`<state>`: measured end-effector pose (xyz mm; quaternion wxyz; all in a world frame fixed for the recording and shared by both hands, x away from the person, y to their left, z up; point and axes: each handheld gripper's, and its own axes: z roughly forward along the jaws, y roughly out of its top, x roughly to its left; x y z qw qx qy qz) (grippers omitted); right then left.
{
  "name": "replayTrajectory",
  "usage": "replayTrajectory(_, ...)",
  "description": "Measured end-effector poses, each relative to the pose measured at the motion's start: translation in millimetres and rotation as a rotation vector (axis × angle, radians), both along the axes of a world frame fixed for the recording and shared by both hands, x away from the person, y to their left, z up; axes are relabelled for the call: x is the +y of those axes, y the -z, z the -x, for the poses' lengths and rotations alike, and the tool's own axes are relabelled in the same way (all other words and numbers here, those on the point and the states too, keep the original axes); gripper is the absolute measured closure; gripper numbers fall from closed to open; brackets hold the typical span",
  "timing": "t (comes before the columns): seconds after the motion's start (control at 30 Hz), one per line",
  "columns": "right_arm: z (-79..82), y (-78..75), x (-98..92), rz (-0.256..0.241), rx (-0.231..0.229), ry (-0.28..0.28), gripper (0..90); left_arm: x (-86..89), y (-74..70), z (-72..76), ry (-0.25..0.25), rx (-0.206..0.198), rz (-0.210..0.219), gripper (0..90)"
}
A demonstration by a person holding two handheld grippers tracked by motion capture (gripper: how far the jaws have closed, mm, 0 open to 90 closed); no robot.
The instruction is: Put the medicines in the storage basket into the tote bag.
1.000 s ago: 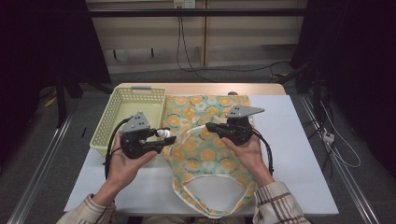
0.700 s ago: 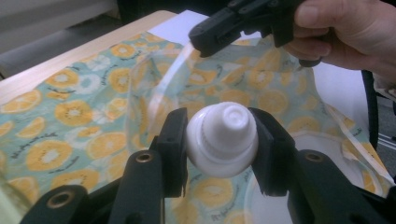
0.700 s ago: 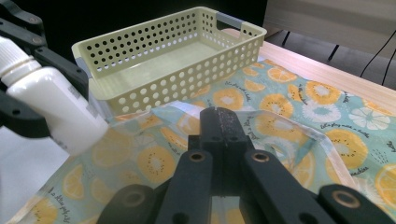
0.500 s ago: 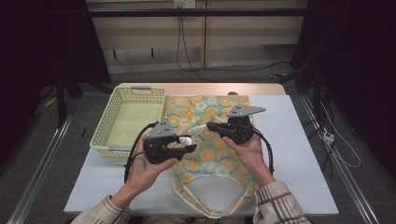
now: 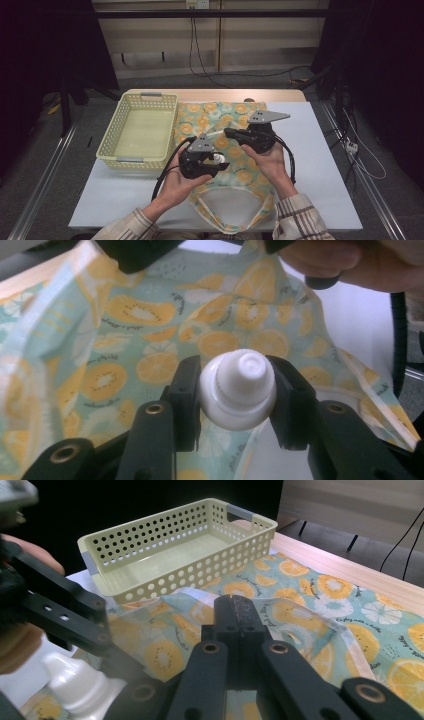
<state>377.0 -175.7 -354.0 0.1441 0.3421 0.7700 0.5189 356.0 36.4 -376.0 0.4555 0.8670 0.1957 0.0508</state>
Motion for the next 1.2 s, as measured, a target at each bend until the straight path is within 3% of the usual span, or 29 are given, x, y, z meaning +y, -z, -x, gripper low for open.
replayTrajectory(0.23,-0.2,-0.1,-1.2,-0.003,-0.001,0.004,90.0,-6.0,15.8,-14.3,-0.051,0.029,-0.013,60.4)
replayTrajectory(0.4,-1.7,2.0,-2.3,-0.001,0.002,0.01,90.0,-13.5,24.4,-19.4,-0.044,0.036,-0.029,60.3)
replayTrajectory(0.53,-2.1,1.8,-4.0,-0.002,0.001,0.014,90.0,-20.0,33.4,-21.0,-0.058,0.027,-0.078,60.3)
replayTrajectory(0.6,-2.4,2.0,-5.2,-0.003,0.001,0.017,90.0,-19.3,38.3,-23.3,-0.05,0.048,-0.058,60.3)
replayTrajectory(0.9,-4.1,6.0,-6.5,0.002,0.013,0.02,90.0,-25.8,55.5,-29.2,-0.066,0.049,-0.095,60.3)
replayTrajectory(0.93,-4.3,6.2,-6.5,0.003,0.014,0.02,90.0,-26.5,56.1,-29.8,-0.083,0.037,-0.118,60.2)
replayTrajectory(1.03,-4.7,7.1,-6.5,0.004,0.014,0.021,90.0,-26.7,61.2,-34.3,-0.082,0.062,-0.109,60.2)
replayTrajectory(1.2,-5.0,9.1,-5.1,0.01,0.019,0.013,90.0,-27.5,64.6,-35.3,-0.087,0.062,-0.125,60.0)
